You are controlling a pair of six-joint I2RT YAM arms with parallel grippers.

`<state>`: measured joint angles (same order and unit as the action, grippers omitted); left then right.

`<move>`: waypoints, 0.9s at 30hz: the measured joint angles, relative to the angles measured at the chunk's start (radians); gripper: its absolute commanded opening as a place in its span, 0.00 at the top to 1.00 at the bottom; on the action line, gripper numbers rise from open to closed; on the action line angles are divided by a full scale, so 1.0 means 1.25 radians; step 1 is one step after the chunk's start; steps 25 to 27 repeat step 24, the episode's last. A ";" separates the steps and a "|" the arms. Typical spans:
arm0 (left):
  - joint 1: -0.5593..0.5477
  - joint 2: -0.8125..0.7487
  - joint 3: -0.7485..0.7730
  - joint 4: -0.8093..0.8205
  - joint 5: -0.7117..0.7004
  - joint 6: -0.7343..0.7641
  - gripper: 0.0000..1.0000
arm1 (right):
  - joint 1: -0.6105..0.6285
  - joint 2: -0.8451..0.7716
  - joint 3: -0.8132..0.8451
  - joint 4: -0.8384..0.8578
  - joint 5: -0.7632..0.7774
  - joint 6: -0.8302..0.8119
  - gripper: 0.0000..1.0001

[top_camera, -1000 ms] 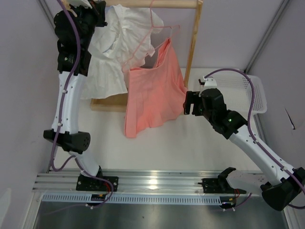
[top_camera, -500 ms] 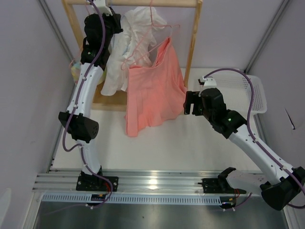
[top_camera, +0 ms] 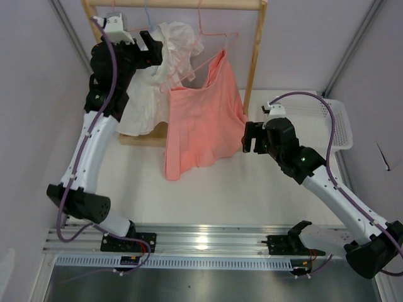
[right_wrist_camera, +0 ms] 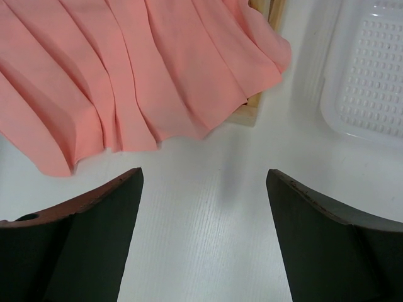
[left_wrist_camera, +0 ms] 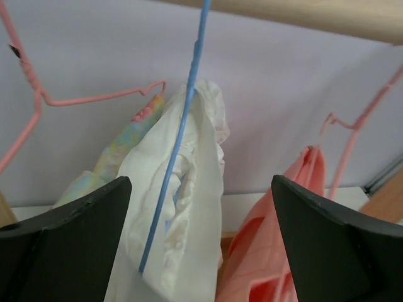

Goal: Place the skirt on the hanger

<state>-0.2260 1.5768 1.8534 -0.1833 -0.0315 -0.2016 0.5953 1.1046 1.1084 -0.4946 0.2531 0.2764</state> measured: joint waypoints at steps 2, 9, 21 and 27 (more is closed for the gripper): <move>0.000 -0.071 -0.030 -0.008 0.010 -0.007 0.01 | -0.001 -0.007 -0.008 0.001 0.000 0.000 0.11; 0.000 -0.378 -0.233 -0.048 0.027 -0.028 0.01 | -0.006 -0.024 -0.020 -0.001 -0.005 0.013 0.01; -0.001 -0.770 -0.645 -0.169 0.129 -0.070 0.01 | -0.008 -0.087 -0.041 -0.013 0.036 0.052 0.01; -0.003 -0.802 -0.739 -0.192 0.171 -0.091 0.00 | -0.008 -0.105 -0.055 -0.010 0.044 0.069 0.01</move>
